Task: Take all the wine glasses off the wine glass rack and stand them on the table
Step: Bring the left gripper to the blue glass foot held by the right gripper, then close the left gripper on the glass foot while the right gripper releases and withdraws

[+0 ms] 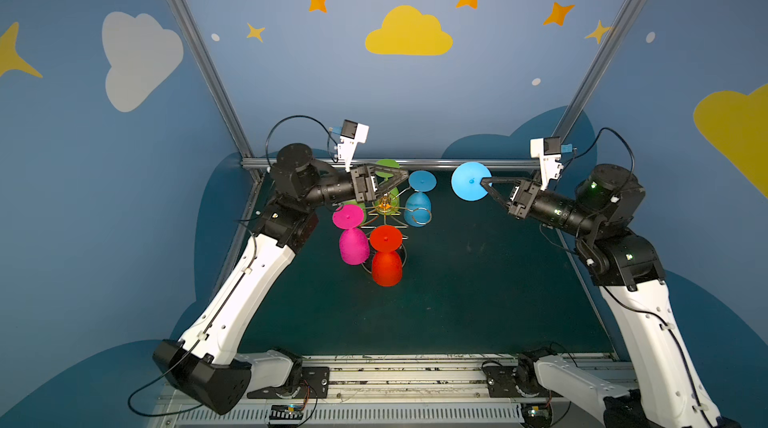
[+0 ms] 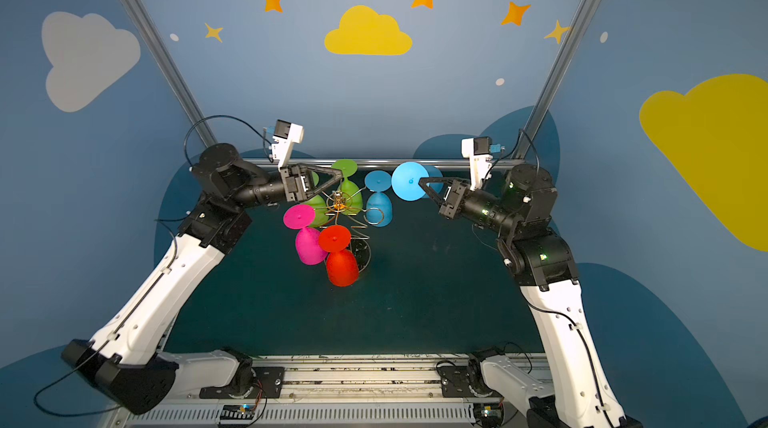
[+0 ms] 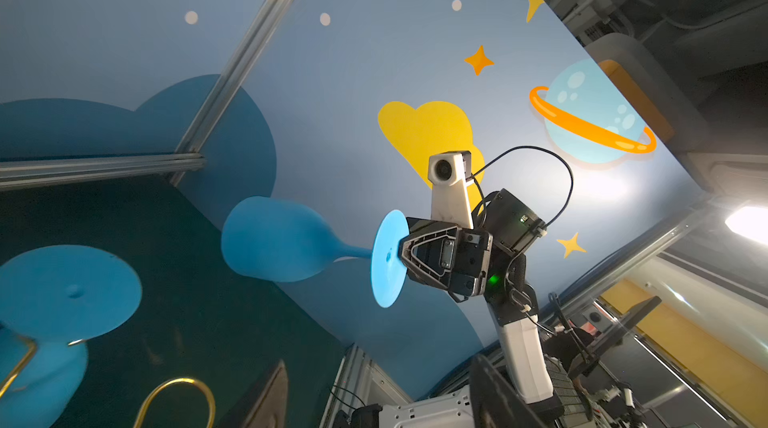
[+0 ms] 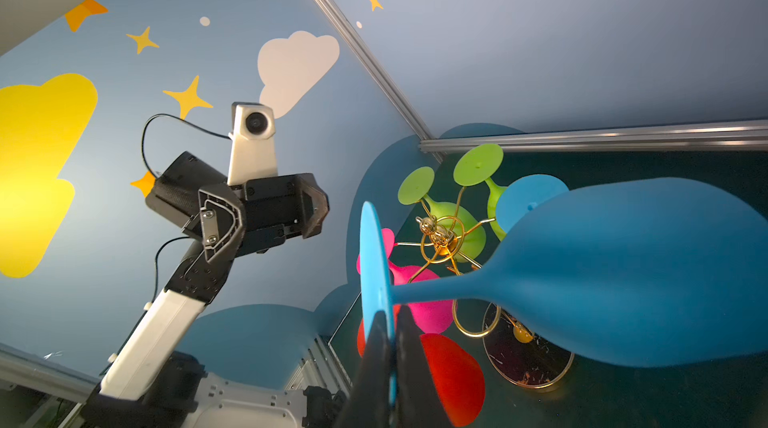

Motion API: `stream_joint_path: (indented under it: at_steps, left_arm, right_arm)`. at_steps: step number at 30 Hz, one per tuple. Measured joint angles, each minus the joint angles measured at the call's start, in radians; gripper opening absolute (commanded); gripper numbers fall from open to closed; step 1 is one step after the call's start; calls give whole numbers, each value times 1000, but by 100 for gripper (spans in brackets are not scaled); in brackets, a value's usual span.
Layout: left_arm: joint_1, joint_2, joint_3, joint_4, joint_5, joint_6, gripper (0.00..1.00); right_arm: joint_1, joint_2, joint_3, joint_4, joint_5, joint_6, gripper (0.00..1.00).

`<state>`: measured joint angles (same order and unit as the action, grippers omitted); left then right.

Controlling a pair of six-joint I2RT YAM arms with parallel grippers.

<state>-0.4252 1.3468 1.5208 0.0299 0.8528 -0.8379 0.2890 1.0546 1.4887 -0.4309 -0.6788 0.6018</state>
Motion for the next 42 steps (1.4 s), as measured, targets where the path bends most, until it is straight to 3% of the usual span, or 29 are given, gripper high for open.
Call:
stream_joint_path:
  at_steps: [10,18,21,26,30,33,38,42]
  left_arm:
    - [-107,172,116,56,37,-8,66]
    - [-143,223,154,126,101,-51,55]
    - [-148,229,154,142,120,-64,45]
    - [-151,240,158,160,141,-88,16]
    - [-149,252,158,170,146,-111,5]
    - [-149,265,158,190,145,-137,3]
    - [-149,272,167,200,140,-195,3]
    - [-145,273,204,186,119,-255,3]
  right_arm:
    - [33,6,0,72,-49,21,0]
    - [58,41,-12,135,-63,53,0]
    - [64,57,-13,145,-63,57,0]
    - [71,69,-13,163,-67,65,0]
    - [75,69,-13,177,-63,69,0]
    - [75,67,-13,183,-57,69,0]
    - [66,60,-15,148,-33,33,46]
    - [35,11,-21,85,20,-48,66]
